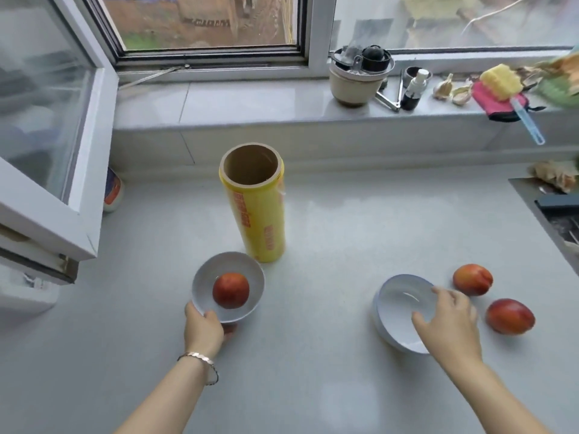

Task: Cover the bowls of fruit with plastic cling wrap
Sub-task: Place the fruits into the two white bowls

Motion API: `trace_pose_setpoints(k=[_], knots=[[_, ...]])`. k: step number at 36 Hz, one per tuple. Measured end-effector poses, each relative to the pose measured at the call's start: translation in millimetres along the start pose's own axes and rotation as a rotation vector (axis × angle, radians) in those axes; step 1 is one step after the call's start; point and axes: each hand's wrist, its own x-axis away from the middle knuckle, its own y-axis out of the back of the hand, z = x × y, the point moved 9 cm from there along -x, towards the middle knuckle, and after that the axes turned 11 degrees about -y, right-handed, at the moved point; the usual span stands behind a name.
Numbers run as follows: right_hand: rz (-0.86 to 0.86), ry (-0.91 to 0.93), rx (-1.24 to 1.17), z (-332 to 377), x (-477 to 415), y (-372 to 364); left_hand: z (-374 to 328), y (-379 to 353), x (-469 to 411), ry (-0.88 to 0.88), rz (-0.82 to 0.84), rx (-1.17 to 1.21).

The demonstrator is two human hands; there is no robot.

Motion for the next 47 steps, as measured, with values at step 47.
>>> trace_pose_setpoints(k=[47], knots=[[0.132,-0.001,-0.110,-17,-102,15,-38,-148,109,-0.095,0.685,-0.137]])
